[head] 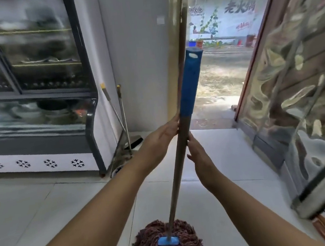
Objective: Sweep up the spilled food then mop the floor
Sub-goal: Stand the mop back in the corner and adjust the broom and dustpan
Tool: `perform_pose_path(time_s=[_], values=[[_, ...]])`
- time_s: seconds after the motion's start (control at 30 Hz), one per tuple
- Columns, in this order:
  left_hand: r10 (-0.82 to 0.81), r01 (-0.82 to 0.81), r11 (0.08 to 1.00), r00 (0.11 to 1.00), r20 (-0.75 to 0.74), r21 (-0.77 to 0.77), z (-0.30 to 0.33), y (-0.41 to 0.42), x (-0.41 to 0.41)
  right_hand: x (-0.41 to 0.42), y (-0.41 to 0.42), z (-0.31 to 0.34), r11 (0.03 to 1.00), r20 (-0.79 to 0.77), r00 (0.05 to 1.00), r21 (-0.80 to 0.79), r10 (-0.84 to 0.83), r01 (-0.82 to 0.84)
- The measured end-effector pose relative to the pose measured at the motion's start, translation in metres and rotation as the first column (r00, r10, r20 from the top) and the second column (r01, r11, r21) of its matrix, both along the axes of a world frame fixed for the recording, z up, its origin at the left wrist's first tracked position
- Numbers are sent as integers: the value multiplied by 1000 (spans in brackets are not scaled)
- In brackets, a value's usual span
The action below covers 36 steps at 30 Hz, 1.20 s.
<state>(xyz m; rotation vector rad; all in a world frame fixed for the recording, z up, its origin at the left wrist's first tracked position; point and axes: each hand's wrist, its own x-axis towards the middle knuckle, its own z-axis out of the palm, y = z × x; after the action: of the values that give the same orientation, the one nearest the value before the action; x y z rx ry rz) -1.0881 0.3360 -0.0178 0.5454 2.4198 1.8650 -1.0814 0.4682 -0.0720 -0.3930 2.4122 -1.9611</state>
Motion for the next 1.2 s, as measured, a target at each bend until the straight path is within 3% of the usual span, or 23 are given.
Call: perform_pose_path(time_s=[0.3, 0.4, 0.5, 0.67, 0.73, 0.93, 1.13, 1.2], values=[[192, -201, 977, 975, 112, 78, -18, 34, -68, -95, 30, -51, 962, 103, 990, 244, 97, -119], [290, -327, 932, 931, 221, 156, -42, 37, -89, -131, 34, -59, 970, 135, 986, 205, 102, -128], [357, -407, 909, 870, 339, 87, -86, 34, -102, -156, 35, -64, 988, 158, 984, 120, 82, -101], [227, -283, 958, 844, 486, 43, -141, 45, -130, -187, 37, -48, 998, 64, 996, 27, 63, -65], [201, -222, 975, 887, 415, 2, -144, 53, -148, -200, 38, -28, 999, 31, 999, -32, 41, -40], [278, -285, 958, 949, 146, 24, -97, 64, -201, -237, 36, 58, 993, -66, 996, -98, 61, -67], [89, -85, 995, 993, -84, 43, 5, 77, -254, -276, 56, 156, 950, -124, 990, -297, 66, -100], [62, -56, 998, 988, -142, 42, 29, 87, -272, -290, 64, 177, 948, -155, 986, -298, 65, -109]])
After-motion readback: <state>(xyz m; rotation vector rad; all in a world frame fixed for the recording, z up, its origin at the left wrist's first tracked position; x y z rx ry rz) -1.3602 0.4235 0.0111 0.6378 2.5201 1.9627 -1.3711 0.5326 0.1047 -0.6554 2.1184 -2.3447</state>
